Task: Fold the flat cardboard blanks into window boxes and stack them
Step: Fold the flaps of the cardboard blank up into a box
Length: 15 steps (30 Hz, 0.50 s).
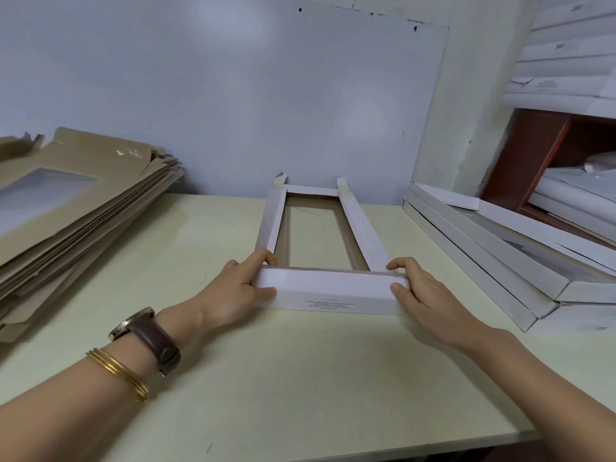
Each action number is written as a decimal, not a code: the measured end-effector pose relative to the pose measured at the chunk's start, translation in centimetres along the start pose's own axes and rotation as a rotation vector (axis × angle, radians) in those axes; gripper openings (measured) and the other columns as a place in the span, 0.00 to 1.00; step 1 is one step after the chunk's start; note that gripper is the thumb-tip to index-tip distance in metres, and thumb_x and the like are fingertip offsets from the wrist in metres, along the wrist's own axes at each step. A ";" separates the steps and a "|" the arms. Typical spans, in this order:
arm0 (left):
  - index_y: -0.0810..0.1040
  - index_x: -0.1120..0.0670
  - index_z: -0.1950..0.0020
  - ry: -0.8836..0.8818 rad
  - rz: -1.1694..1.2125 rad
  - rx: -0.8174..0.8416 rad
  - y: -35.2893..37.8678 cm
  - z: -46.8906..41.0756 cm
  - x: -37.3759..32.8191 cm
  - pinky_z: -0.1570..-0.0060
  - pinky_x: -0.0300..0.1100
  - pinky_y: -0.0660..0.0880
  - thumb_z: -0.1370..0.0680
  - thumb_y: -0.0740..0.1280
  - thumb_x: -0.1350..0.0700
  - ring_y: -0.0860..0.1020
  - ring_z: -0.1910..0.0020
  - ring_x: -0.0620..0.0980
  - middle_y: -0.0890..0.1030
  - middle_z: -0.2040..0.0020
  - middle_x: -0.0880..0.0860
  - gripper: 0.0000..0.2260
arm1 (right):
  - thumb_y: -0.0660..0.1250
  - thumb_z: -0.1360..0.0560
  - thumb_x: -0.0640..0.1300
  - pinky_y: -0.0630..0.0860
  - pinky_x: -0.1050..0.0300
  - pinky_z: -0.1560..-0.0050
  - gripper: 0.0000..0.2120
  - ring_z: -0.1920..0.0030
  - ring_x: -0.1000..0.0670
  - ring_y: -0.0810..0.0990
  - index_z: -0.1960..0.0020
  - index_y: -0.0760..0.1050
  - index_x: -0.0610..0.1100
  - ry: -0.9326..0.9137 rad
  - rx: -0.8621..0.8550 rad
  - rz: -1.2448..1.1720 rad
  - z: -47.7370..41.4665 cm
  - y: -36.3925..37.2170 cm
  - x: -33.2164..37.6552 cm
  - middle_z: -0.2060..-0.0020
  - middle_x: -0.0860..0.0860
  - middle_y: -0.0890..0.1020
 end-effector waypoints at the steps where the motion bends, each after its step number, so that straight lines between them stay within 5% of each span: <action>1: 0.64 0.40 0.51 -0.002 0.002 -0.003 -0.1 0.0 0.0 0.61 0.44 0.64 0.26 0.65 0.52 0.67 0.56 0.52 0.73 0.55 0.49 0.11 | 0.55 0.18 0.49 0.65 0.61 0.61 0.11 0.57 0.58 0.72 0.42 0.57 0.62 0.011 -0.018 -0.004 -0.1 0.1 0.0 0.58 0.57 0.72; 5: 0.59 0.35 0.50 0.028 -0.061 -0.020 0.1 0.1 0.1 0.63 0.42 0.63 0.22 0.64 0.56 0.66 0.60 0.48 0.70 0.61 0.49 0.18 | 0.57 0.19 0.47 0.60 0.60 0.67 0.11 0.65 0.57 0.71 0.48 0.55 0.60 0.036 -0.078 0.022 -0.2 0.4 0.0 0.64 0.58 0.67; 11: 0.67 0.37 0.43 0.022 -0.145 0.015 0.6 0.4 0.9 0.55 0.33 0.63 0.19 0.59 0.51 0.63 0.51 0.46 0.74 0.64 0.50 0.08 | 0.53 0.19 0.53 0.62 0.58 0.64 0.05 0.56 0.62 0.68 0.51 0.64 0.64 0.003 -0.043 0.049 0.3 0.7 0.1 0.68 0.55 0.72; 15: 0.72 0.40 0.43 0.043 -0.203 -0.004 0.7 0.6 0.6 0.54 0.31 0.62 0.18 0.58 0.51 0.62 0.53 0.47 0.70 0.67 0.45 0.07 | 0.62 0.22 0.53 0.63 0.62 0.62 0.05 0.52 0.62 0.66 0.49 0.68 0.62 -0.014 0.003 0.036 0.9 0.6 0.6 0.66 0.58 0.73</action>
Point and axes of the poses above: each hand's wrist, its own z-axis away from the middle knuckle, its own y-axis out of the palm, x = y × z, the point moved 5 cm from there along -z, towards the middle knuckle
